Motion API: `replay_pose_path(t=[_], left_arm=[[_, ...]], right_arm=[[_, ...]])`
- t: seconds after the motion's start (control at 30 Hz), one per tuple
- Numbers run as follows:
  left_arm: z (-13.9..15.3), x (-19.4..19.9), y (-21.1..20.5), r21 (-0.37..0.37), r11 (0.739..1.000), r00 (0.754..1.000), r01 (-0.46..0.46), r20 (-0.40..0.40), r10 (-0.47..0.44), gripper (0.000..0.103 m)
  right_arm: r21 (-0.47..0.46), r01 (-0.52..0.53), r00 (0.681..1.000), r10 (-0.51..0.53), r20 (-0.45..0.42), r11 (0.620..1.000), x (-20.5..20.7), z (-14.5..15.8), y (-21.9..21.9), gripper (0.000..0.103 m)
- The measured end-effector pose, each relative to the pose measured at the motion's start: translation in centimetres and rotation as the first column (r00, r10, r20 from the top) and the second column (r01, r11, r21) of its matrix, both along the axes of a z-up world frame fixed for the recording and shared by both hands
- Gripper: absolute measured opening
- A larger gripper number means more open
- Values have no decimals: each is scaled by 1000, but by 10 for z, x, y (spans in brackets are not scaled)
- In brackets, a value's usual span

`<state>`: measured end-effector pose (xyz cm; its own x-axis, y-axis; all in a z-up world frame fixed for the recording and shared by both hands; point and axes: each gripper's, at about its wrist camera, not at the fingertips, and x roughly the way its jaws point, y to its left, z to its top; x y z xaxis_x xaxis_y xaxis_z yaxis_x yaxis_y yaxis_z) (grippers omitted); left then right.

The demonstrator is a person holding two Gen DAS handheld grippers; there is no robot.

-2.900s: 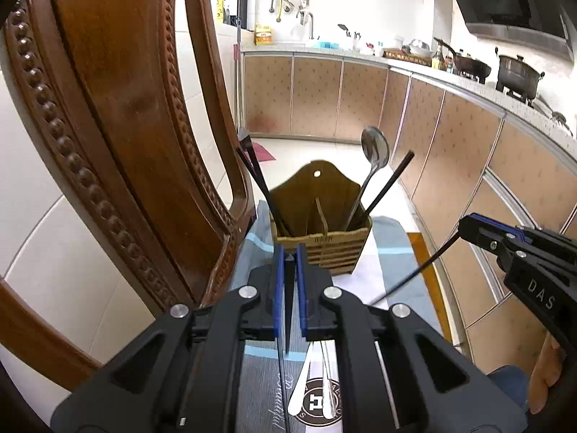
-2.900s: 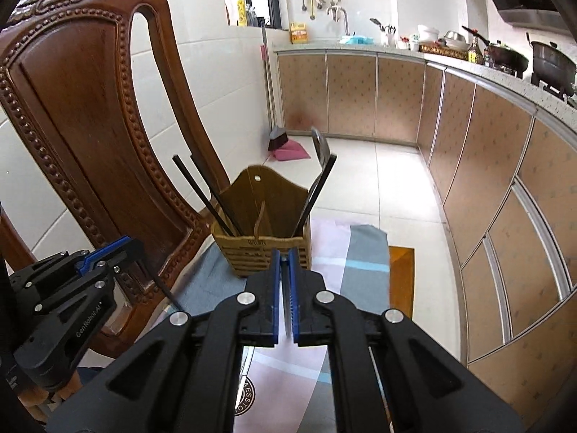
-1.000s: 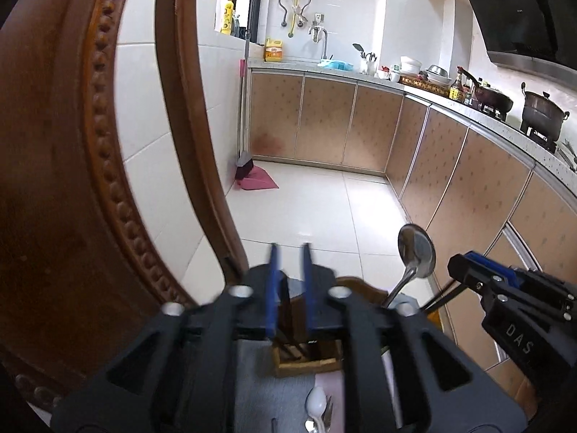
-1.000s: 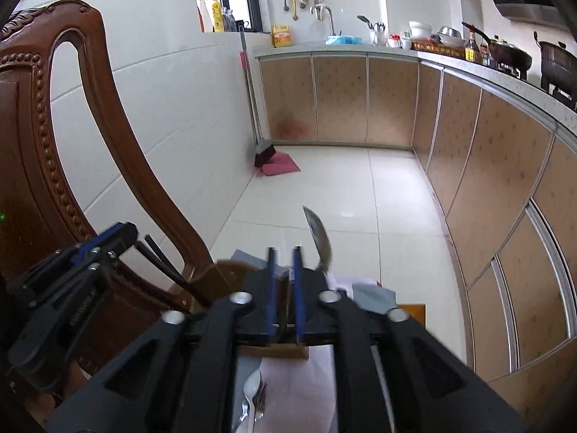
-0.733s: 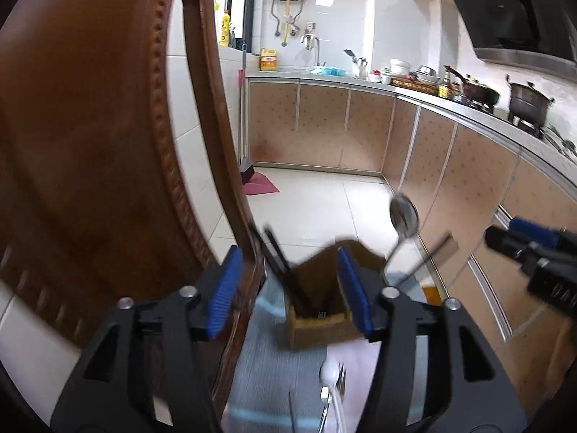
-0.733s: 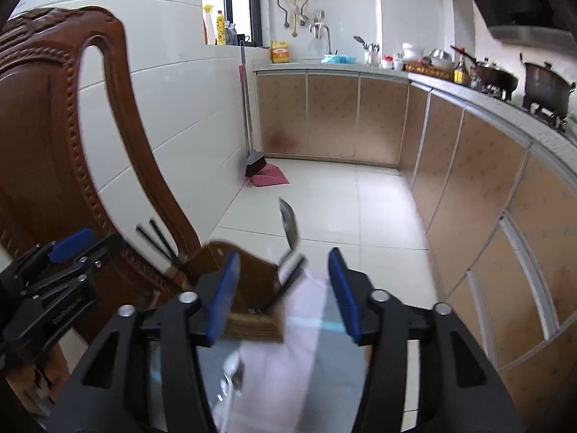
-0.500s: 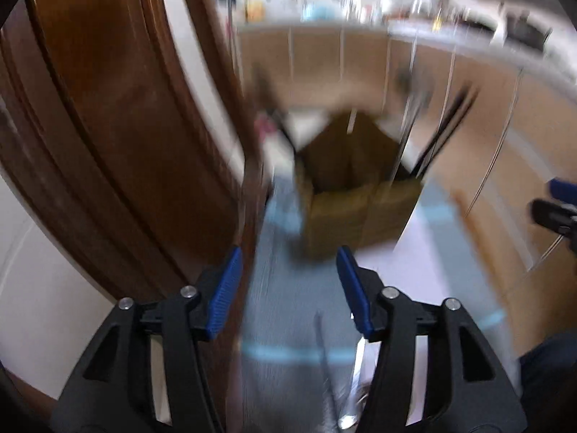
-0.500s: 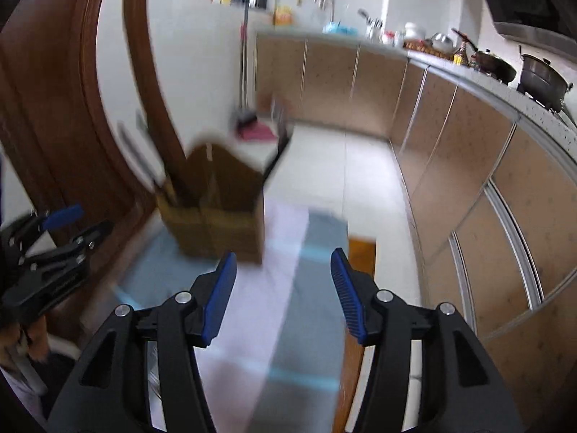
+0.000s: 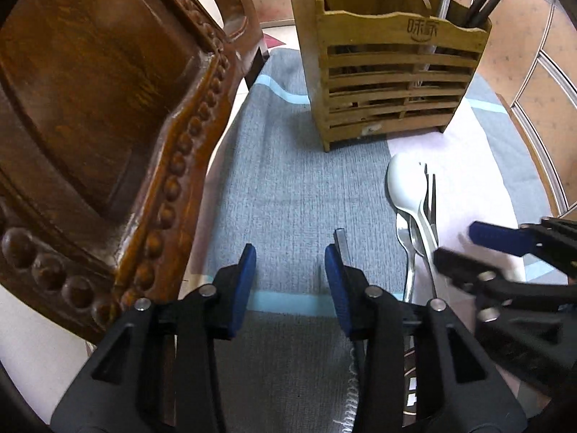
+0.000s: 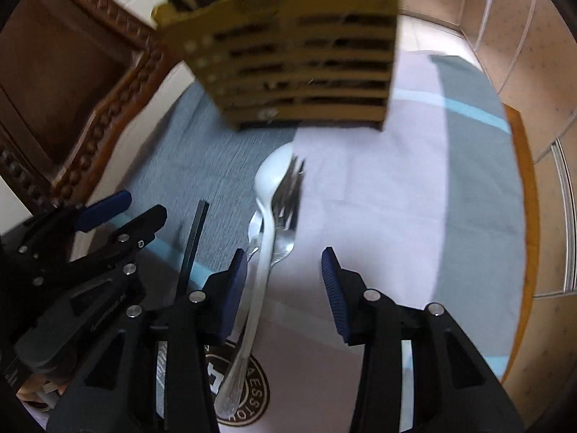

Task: Organize utensils
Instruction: 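Move both tools back down to the forks and spoons on the cloth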

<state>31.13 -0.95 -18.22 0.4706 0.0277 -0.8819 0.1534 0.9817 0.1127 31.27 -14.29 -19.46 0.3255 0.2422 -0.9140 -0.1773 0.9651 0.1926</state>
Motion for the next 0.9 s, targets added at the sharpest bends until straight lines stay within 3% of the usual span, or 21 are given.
replay_pose_path(t=[0.1, 0.17, 0.3, 0.43, 0.6, 0.73, 0.8, 0.9], left_arm=[[-2, 4, 1, -29, 1000, 1000, 5, -6, -5, 45], [-2, 4, 1, -39, 999, 1000, 8, -12, -9, 46], [-9, 13, -3, -64, 998, 999, 3, -48, -6, 46], [-17, 18, -4, -94, 996, 996, -5, -92, -3, 46], [-27, 20, -11, -115, 993, 992, -1, -124, -14, 46], [-31, 26, -20, -117, 993, 990, 9, -138, -25, 46], [-34, 29, -26, -117, 993, 989, 15, -144, -32, 46], [-37, 34, -34, -108, 994, 989, 17, -143, -33, 46]], right_arm=[[-54, -33, 999, 32, -29, 998, 4, -13, 14, 42], [-111, -44, 999, 43, -13, 993, 2, -13, 19, 29], [-116, -29, 999, 24, -38, 993, -2, -8, 10, 10], [-170, -7, 999, 1, -33, 985, -9, 2, -9, 8], [-136, 24, 996, -36, -88, 990, -32, 4, -40, 8], [-72, -7, 985, -6, -175, 997, -52, 1, -49, 8], [-37, -22, 985, 15, -174, 999, -57, 4, -48, 13], [-37, -8, 993, 3, -121, 999, -47, 17, -46, 28]])
